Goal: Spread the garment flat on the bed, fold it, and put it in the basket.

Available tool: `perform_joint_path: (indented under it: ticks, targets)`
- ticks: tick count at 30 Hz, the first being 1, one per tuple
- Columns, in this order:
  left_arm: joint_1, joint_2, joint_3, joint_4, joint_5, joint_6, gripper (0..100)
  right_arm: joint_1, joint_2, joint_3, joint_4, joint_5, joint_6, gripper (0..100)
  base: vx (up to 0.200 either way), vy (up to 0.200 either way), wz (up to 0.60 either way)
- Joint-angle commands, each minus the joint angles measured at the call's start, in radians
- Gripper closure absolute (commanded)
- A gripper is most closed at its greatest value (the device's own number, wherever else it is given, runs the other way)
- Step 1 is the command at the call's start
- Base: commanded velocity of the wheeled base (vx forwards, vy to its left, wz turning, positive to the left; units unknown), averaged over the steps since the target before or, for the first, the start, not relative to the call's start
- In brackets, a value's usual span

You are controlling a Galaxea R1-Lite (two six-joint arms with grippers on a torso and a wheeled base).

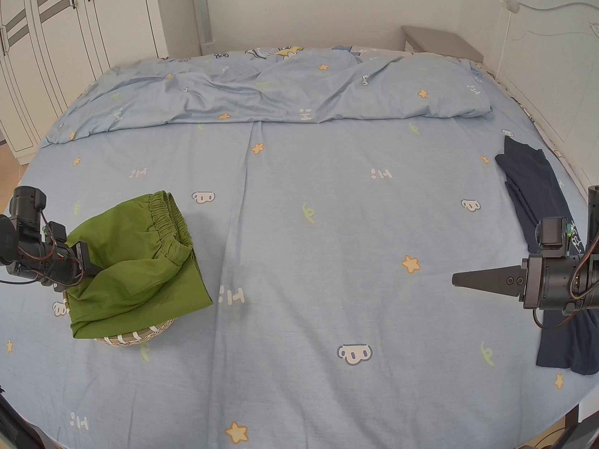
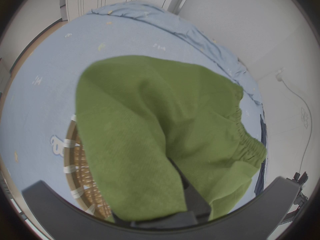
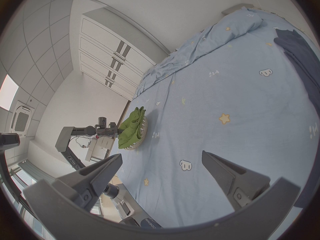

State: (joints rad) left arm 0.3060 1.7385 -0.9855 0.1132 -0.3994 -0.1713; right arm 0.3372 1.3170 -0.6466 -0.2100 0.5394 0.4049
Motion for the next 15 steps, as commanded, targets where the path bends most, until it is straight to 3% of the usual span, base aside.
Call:
perform_joint_path:
  ticks: [1, 14, 15]
  targets:
    - [-0.044, 0.095, -0.013, -0.001, 0.019, 0.001, 100, 0.002, -0.004, -0.001, 0.001, 0.001, 0.0, 0, 0.0, 0.0, 0.0]
    - [-0.082, 0.107, -0.028, 0.005, 0.1, 0.003, 100, 0.002, -0.001, -0.001, 0.001, 0.001, -0.001, 0, 0.0, 0.0, 0.0]
    - [-0.082, 0.102, -0.028, 0.005, 0.1, 0.003, 0, 0.002, -0.001, -0.001, 0.001, 0.001, -0.001, 0, 0.0, 0.0, 0.0]
